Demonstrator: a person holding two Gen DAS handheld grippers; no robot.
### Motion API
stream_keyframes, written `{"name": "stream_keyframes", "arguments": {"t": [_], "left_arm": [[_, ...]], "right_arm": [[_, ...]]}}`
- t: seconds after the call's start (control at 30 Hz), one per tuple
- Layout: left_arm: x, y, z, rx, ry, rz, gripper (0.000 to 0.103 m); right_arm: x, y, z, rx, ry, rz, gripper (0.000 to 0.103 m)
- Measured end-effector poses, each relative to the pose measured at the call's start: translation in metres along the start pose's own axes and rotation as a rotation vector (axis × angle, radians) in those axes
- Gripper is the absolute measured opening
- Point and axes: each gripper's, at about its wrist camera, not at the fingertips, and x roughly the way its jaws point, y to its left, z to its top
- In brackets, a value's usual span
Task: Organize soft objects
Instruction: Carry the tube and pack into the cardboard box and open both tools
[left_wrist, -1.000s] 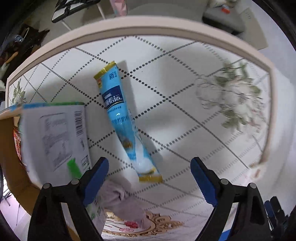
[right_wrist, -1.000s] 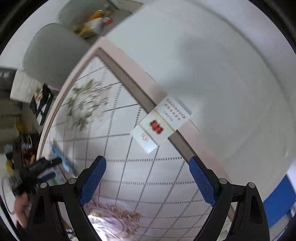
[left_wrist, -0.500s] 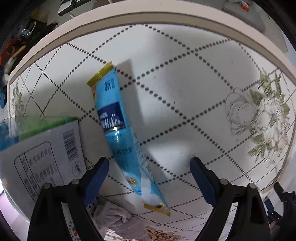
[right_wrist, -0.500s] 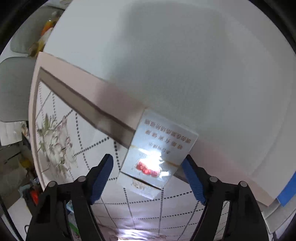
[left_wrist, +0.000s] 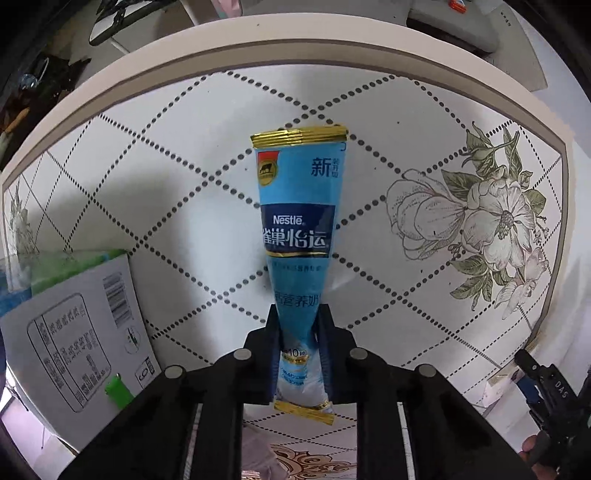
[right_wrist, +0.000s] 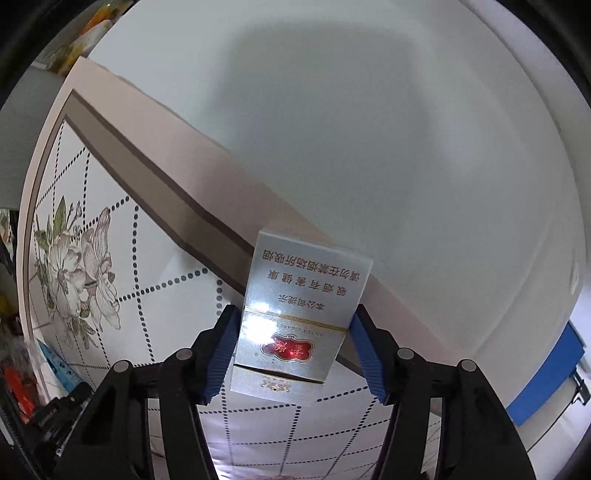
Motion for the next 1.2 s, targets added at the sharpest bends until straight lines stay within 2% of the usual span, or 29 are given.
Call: {"name": "stream_keyframes", "arguments": {"t": [0.17, 0.27, 0.47, 0.6, 0.77, 0.9, 1.0, 1.1, 1.2], "left_arm": [[-0.009, -0.002, -0.025, 0.008, -0.028, -0.032, 0.015], [-0.026, -0.007, -0.045, 0.024, -0.063, -0.077, 0.015], [-0.076, -0.012, -0.1, 0.105, -0.152, -0.2, 0.015], [-0.121, 0.008, -0.148, 0.133, -0.252, -0.277, 0.015], [-0.17, 0.054, -0.181, 0.149, -0.351, -0.326, 0.015], [-0.199, 0.119, -0.207, 0.126, -0.405, -0.335, 0.015], [-0.209, 0.173, -0.217, 0.077, -0.432, -0.313, 0.015], [-0.205, 0.23, -0.223, 0.022, -0.45, -0.272, 0.015], [-0.194, 0.275, -0.223, -0.032, -0.435, -0.264, 0.015]], "right_arm": [[-0.001, -0.013, -0.005, 0.0, 0.012, 0.046, 0.061], [-0.017, -0.012, -0.023, -0.035, -0.024, 0.081, 0.061], [-0.078, 0.012, -0.079, -0.239, -0.128, 0.152, 0.061], [-0.124, 0.034, -0.118, -0.38, -0.174, 0.205, 0.061], [-0.173, 0.076, -0.184, -0.537, -0.207, 0.264, 0.061], [-0.197, 0.108, -0.246, -0.65, -0.207, 0.313, 0.061], [-0.201, 0.143, -0.297, -0.741, -0.201, 0.319, 0.061], [-0.187, 0.184, -0.341, -0.81, -0.177, 0.309, 0.061], [-0.164, 0.228, -0.385, -0.873, -0.153, 0.271, 0.061]]}}
